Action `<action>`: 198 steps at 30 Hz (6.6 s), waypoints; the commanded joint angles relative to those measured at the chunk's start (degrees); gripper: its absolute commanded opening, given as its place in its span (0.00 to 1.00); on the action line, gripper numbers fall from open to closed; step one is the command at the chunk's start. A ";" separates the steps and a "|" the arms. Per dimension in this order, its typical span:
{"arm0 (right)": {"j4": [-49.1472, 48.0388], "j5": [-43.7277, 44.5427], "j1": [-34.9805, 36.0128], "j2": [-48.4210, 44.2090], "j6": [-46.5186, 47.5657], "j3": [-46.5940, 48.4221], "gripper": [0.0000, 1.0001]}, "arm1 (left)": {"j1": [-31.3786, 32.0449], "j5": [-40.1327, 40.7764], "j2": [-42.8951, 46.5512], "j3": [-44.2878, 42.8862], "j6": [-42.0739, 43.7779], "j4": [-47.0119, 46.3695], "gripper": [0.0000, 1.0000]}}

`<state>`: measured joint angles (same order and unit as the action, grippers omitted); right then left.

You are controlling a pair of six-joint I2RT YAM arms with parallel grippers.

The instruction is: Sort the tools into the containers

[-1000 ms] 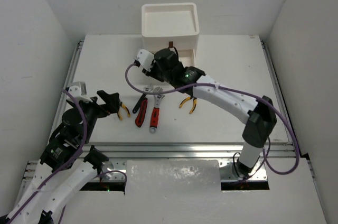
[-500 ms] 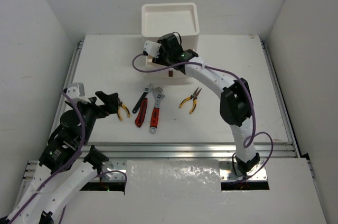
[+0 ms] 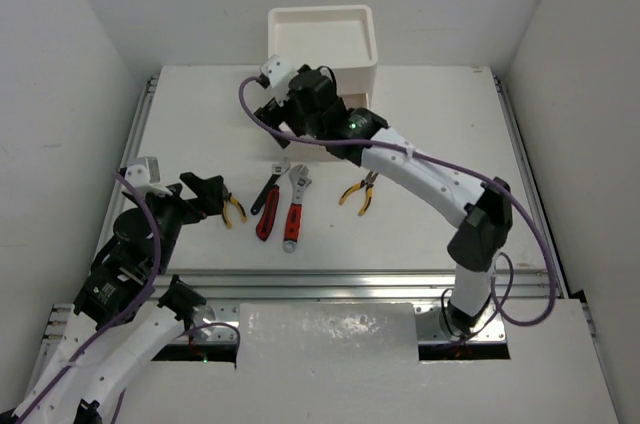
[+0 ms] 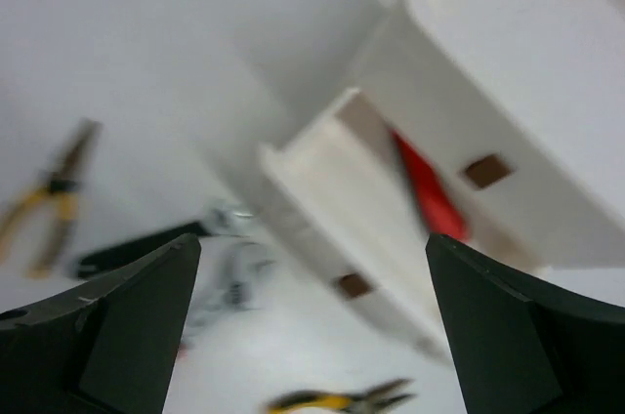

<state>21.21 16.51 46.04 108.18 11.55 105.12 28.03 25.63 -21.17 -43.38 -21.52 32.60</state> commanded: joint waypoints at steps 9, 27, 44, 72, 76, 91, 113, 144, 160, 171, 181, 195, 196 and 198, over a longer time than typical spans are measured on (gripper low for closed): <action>-4.16 7.57 8.98 2.55 -51.17 -17.94 0.99 | -0.70 4.78 4.03 -0.66 -2.04 -0.17 1.00; -0.65 8.10 12.84 24.17 -58.84 -7.04 0.80 | -0.70 1.97 4.12 -0.31 -0.89 -1.05 1.00; 6.56 12.05 14.78 26.47 -54.88 -5.26 0.59 | -0.70 2.41 5.87 -0.13 -0.98 -1.05 1.00; -20.86 -5.50 7.23 -10.09 -18.35 -27.70 0.21 | -0.61 2.32 6.14 -0.13 -0.98 -1.05 1.00; -20.51 -11.40 -0.76 -8.87 -2.72 -21.55 0.21 | -0.61 2.23 5.88 -0.13 -0.89 -1.13 1.00; -20.86 -11.07 -8.95 4.49 29.84 -7.92 0.70 | -0.70 1.36 3.68 -0.13 -0.37 -1.40 1.00; -12.24 -3.32 -8.78 -10.72 -39.15 -32.61 0.74 | -0.70 1.71 3.50 -0.13 -0.63 -1.22 1.00; -13.83 6.16 -8.95 12.66 -38.36 -7.13 0.05 | -0.70 0.92 3.24 -0.04 -0.10 -1.66 1.00; -17.42 7.04 -11.32 18.91 -28.71 0.79 0.02 | -0.70 -0.40 3.06 0.13 0.34 -2.28 1.00; -18.13 2.03 -16.42 26.11 -22.02 9.58 0.02 | -0.70 -0.93 2.10 0.13 0.60 -2.45 1.00; -21.21 0.02 -16.60 25.07 -15.42 7.65 0.24 | -0.70 -1.37 1.66 0.13 0.78 -2.63 1.00; -23.93 -3.95 -15.98 13.31 -17.07 -6.64 0.57 | -0.70 -1.37 2.27 0.13 0.78 -2.63 1.00; -24.20 -3.34 -15.90 12.07 -18.83 -8.25 0.60 | -0.70 -1.37 2.27 0.05 0.78 -2.54 1.00; -25.08 -3.15 -15.81 10.22 -23.05 -12.82 0.63 | -0.70 -1.19 2.45 0.13 0.69 -2.54 1.00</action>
<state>0.67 13.30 30.44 124.42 -4.97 95.66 28.03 24.75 -18.92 -43.35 -21.43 32.34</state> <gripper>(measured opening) 0.619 0.996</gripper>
